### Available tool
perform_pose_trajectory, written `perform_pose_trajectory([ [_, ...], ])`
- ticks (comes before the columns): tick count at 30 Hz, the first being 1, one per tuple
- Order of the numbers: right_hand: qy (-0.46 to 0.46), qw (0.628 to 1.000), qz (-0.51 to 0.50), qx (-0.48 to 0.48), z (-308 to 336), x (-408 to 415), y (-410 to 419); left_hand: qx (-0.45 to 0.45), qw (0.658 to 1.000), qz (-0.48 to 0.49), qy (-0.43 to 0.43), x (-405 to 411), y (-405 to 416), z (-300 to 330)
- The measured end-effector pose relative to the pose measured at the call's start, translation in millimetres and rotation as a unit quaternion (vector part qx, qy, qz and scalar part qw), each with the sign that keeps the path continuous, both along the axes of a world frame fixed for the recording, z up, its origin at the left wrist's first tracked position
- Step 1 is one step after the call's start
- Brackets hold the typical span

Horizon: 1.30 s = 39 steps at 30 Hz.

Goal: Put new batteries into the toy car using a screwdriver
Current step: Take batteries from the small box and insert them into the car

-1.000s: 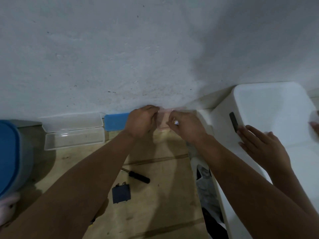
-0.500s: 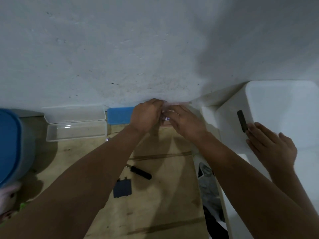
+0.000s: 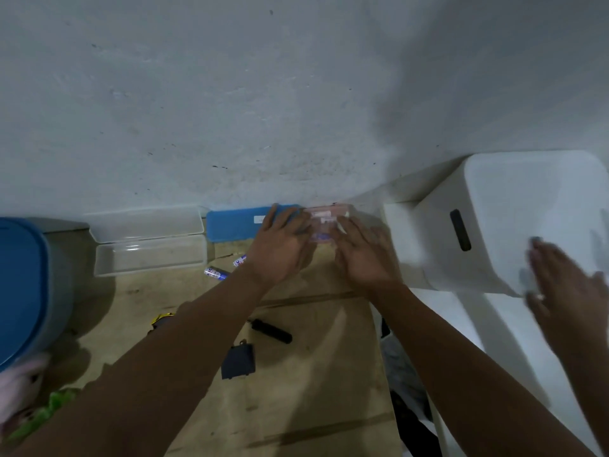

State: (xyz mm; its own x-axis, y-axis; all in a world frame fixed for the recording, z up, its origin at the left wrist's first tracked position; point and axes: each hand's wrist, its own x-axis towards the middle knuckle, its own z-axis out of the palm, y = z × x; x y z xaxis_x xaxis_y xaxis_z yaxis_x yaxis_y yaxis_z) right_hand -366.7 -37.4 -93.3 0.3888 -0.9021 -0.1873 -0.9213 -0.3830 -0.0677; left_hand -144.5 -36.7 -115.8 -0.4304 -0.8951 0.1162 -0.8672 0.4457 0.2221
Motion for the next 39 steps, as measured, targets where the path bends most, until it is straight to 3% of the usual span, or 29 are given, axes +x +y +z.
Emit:
perform_pose_trajectory([
  [10, 0.087, 0.994, -0.028, 0.066, 26.9, 25.0, -7.8, 0.143, 0.986, 0.009, -0.085, -7.0, -0.1, 39.9],
  [15, 0.109, 0.983, -0.078, 0.123, 55.8, 48.5, -13.3, 0.114, 0.992, 0.062, 0.007, 26.7, 33.1, 54.5],
  [18, 0.081, 0.988, -0.101, 0.084, 64.7, 61.6, -0.2, 0.082, 0.988, 0.118, 0.061, 59.0, 59.5, 64.1],
  [22, -0.033, 0.991, -0.123, 0.031, 67.8, 86.7, 37.5, 0.086, 0.955, 0.244, 0.142, 106.6, 101.8, 82.0],
  [27, -0.074, 0.989, -0.117, 0.056, 66.6, 127.8, 93.4, 0.201, 0.915, 0.336, 0.101, 155.3, 157.2, 93.2],
  [33, -0.099, 0.988, -0.082, 0.087, 46.0, 161.8, 116.1, 0.334, 0.861, 0.373, 0.089, 164.0, 203.4, 87.6],
  [39, -0.112, 0.990, -0.034, 0.084, 23.6, 201.1, 84.3, 0.396, 0.829, 0.375, 0.125, 152.1, 210.9, 63.2],
])
